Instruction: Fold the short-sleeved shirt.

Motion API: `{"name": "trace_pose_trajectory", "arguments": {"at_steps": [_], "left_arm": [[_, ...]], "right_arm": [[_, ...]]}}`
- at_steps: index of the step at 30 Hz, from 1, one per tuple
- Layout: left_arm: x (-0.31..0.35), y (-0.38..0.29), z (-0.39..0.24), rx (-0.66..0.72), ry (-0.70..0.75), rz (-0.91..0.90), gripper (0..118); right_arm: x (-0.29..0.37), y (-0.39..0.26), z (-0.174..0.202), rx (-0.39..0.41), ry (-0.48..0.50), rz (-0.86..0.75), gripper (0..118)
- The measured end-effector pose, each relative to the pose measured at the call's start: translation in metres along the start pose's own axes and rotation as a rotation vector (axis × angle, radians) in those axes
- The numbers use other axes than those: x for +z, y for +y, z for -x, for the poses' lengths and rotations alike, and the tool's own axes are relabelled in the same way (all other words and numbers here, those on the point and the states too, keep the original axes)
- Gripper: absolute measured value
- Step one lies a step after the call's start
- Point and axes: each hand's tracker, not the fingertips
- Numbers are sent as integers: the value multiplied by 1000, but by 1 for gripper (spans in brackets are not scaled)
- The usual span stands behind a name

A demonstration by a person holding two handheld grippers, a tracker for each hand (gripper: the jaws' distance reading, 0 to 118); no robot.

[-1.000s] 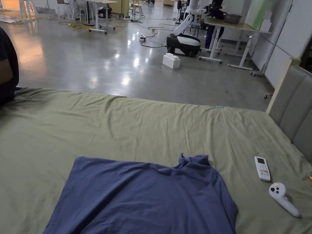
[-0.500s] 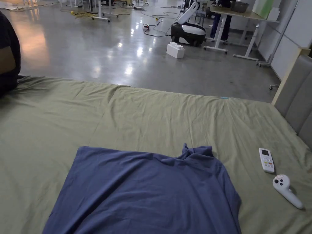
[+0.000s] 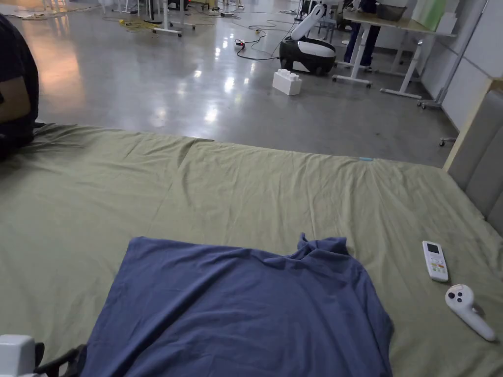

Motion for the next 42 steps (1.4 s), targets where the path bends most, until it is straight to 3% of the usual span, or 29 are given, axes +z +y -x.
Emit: {"name": "trace_pose_trajectory", "arguments": {"at_steps": [2,4,7,8,10,11,13,15,17,22,26,36,37,41,42], "left_arm": [[4,17,-11,19,0,-71,57],[7,31,-23,22,11,-132,57],[11,45,-38,11,6,-219,50],[14,49,-44,6,-3,-249,41],[19,53,-52,-1,-7,-280,14],[22,54,-56,-15,-10,-296,11],[27,54,-64,-32,-5,-320,11],[30,54,-68,-38,-25,-321,4],[31,53,-71,-36,-29,-306,1],[22,43,-59,-3,-43,-228,0],[9,30,-34,-17,-14,-111,0],[-34,-16,20,99,25,303,1],[-39,-19,24,109,31,326,7],[-49,-22,27,137,70,412,48],[-53,-24,29,148,79,437,51]], "right_arm": [[1,15,6,-38,1,-63,91],[3,29,13,-72,2,-138,79],[6,44,20,-111,6,-222,32],[8,47,23,-118,2,-256,16],[10,51,27,-116,-12,-281,11],[13,54,28,-90,-19,-332,5],[12,53,28,-140,5,-297,3],[16,55,30,-84,-21,-352,1],[13,52,30,-120,-2,-314,1],[13,48,30,-110,4,-295,1],[10,41,29,-110,12,-265,1],[0,30,39,-80,58,-203,1],[-1,29,40,-76,64,-198,1],[-4,25,44,-68,79,-181,1],[-5,24,45,-66,81,-175,1]]}}
